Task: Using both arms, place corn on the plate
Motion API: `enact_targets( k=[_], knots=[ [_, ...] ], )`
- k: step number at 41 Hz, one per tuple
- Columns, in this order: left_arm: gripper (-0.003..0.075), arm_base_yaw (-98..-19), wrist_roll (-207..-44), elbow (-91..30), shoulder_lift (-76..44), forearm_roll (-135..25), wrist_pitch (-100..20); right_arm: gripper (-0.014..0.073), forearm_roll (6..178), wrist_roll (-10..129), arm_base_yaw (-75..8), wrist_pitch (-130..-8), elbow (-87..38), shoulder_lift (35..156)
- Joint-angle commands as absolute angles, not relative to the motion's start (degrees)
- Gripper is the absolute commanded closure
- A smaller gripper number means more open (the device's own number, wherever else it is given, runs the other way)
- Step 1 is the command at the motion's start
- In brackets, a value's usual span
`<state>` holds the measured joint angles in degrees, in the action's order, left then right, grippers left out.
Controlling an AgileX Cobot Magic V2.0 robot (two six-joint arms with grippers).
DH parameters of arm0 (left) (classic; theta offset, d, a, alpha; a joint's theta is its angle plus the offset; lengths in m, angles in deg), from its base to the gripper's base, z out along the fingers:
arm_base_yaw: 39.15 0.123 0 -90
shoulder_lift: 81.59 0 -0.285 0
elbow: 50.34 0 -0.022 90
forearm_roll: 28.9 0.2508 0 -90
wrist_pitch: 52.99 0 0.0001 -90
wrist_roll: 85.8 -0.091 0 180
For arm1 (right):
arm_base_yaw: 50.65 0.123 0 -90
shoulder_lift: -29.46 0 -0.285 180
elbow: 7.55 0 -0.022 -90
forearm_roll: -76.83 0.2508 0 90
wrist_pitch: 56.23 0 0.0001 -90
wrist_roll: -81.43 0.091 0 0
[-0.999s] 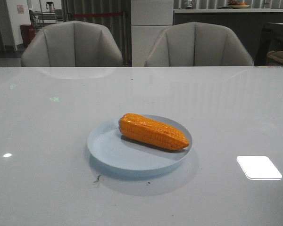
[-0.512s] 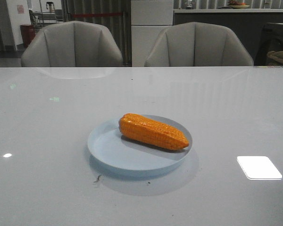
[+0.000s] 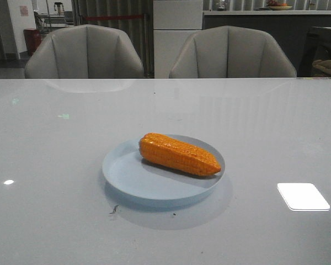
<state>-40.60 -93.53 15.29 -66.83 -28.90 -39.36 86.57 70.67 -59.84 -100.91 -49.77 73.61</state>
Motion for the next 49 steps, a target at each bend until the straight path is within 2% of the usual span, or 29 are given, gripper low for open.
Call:
enact_targets(
  k=[1,12,18,49],
  knots=[
    [0.0634,-40.6,-93.5,17.2,-69.6,-28.9,-46.5,0.002,87.2,70.1,-60.1,-96.9,-48.3,73.5],
    [0.0634,-40.6,-93.5,29.2,-75.1,-32.1,-58.2,0.002,87.2,70.1,-60.1,-97.0,-48.3,73.5],
    [0.0634,-40.6,-93.5,29.3,-75.0,-33.1,-55.2,0.002,87.2,70.1,-60.1,-97.1,-48.3,73.5],
    [0.0634,-40.6,-93.5,29.3,-75.0,-33.1,-55.2,0.002,87.2,70.1,-60.1,-97.1,-48.3,73.5]
  ],
)
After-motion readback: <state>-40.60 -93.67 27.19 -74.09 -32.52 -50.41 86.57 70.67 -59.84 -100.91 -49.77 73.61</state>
